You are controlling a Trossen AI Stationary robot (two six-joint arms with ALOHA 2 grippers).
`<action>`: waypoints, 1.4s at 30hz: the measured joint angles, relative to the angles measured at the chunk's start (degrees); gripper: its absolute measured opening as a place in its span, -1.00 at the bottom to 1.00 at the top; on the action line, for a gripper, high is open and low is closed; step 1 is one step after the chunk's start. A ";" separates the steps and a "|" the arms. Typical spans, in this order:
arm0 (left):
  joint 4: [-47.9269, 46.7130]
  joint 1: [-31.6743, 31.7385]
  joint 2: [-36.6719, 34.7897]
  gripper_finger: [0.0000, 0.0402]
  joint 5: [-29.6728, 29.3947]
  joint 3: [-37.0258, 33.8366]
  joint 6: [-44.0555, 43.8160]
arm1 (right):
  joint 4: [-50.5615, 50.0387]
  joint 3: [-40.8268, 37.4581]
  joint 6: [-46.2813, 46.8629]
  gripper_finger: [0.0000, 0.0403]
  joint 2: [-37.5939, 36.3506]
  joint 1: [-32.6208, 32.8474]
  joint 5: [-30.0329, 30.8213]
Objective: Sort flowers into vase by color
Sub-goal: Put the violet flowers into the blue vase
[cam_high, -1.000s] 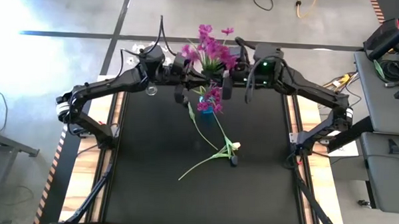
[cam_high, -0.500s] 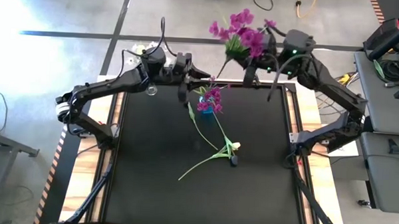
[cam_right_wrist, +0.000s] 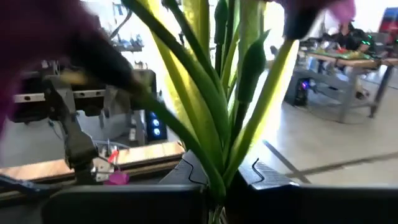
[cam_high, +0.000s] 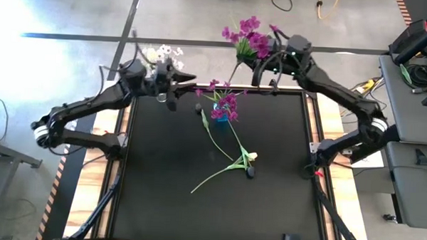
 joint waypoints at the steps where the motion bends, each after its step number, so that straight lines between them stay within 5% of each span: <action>1: -0.01 -0.02 -1.43 -0.34 -1.30 -1.38 -0.02 | 2.94 -1.46 1.09 -0.95 0.89 -0.33 -1.09; 14: -0.27 -0.06 -10.88 -0.34 -7.63 -10.47 -3.97 | 8.52 -5.51 4.09 -0.95 8.77 2.05 -5.88; 42: -1.14 -0.07 -9.45 -0.34 -8.02 -10.97 -4.15 | 8.01 -7.40 -0.91 -0.91 14.70 3.87 -5.86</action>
